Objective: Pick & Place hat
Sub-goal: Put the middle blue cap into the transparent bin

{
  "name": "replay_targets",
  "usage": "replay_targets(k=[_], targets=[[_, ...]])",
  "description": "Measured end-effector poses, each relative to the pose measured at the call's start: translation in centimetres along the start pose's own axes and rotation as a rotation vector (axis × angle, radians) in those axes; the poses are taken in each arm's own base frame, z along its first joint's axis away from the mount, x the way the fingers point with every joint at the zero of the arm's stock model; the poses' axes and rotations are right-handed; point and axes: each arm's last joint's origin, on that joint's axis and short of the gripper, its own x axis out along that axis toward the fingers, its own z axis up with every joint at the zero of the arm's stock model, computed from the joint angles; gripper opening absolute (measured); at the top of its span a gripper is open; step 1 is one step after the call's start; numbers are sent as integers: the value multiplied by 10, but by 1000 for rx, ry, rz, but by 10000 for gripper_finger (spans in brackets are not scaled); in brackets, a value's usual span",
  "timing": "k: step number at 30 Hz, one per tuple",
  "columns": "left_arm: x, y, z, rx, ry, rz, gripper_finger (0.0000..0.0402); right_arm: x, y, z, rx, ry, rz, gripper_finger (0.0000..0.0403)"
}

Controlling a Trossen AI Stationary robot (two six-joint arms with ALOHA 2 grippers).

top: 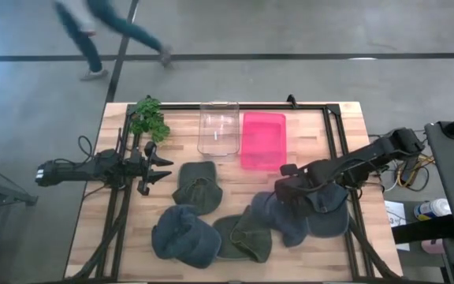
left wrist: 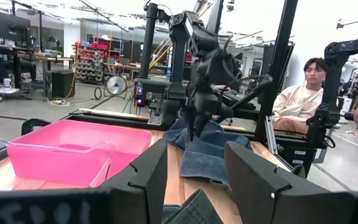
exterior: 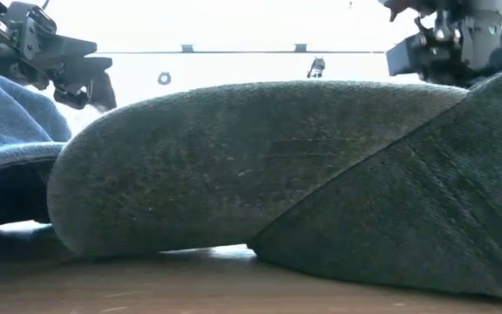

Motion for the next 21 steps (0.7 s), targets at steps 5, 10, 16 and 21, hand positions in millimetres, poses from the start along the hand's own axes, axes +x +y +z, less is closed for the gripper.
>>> replay_targets(k=[5, 10, 16, 21], targets=[[0, 0, 0, 0, 0, 0, 153, -55, 2, 12, -79, -152, -261, 10], [0, 0, 0, 0, 0, 0, 153, -112, 15, 13, -146, -207, -375, 9], [0, 0, 0, 0, 0, 0, 153, -123, 55, -5, -222, -197, -314, 9], [0, 0, 0, 0, 0, 0, 153, -74, 98, -33, -249, -53, -311, 9]])
